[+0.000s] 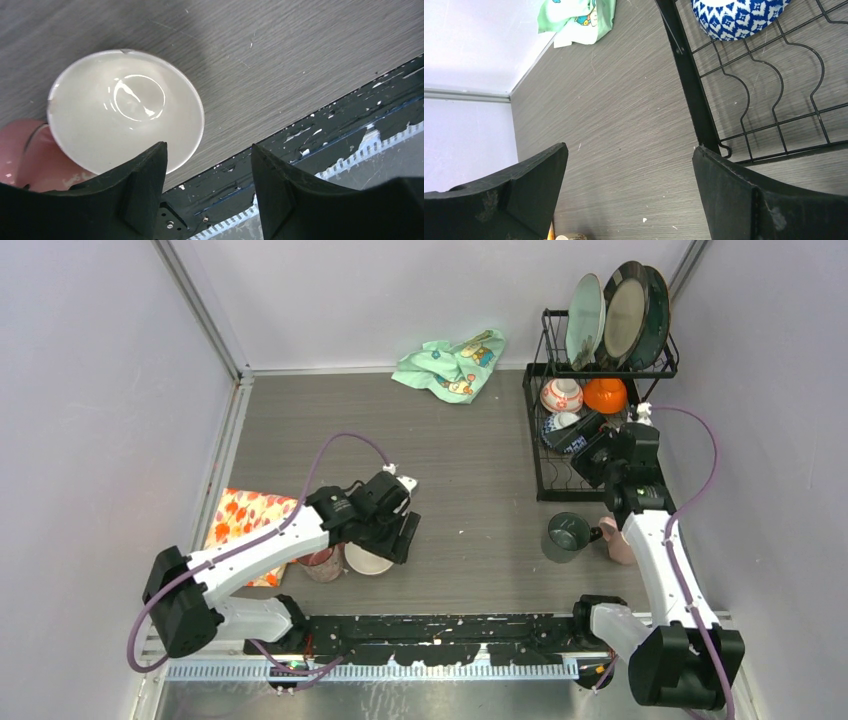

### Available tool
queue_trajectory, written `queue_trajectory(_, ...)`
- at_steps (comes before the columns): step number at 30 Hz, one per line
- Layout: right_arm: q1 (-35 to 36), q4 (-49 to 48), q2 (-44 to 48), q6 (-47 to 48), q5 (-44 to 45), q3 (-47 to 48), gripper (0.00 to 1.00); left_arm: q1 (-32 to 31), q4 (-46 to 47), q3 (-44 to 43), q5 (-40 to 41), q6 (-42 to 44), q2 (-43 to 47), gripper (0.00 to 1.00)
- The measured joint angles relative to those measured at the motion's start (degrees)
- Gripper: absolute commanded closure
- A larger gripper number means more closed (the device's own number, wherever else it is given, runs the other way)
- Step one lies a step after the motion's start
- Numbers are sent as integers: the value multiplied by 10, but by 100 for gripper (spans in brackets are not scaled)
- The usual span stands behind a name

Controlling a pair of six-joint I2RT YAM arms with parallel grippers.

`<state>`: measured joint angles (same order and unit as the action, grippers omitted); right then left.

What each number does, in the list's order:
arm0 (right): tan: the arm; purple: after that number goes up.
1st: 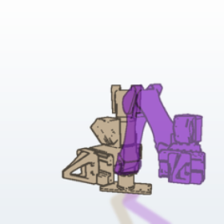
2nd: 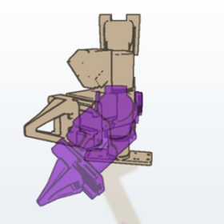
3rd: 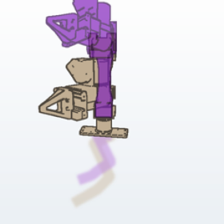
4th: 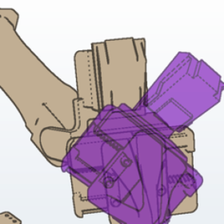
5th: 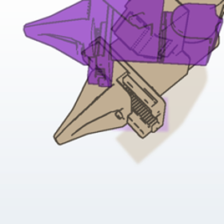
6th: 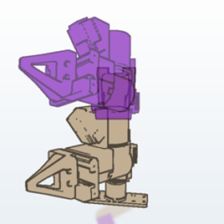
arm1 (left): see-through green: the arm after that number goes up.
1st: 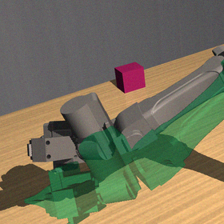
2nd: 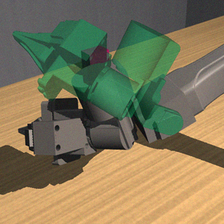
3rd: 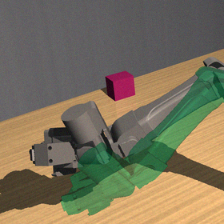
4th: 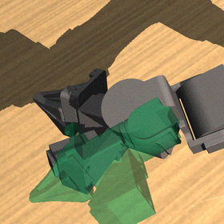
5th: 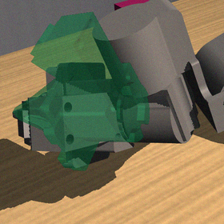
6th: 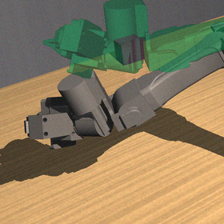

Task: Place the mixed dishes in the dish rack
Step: Pick up the bowl from the center of the board.

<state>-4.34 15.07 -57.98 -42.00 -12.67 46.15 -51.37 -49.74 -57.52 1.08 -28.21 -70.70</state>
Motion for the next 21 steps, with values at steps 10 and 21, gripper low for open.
queue_trajectory(10,0,5,64,-33,-36,-28,0,-4,66,51,-1,-13,-18,43)
queue_trajectory(21,0,-28,52,-59,-72,-50,0,-33,94,65,45,-13,-65,57)
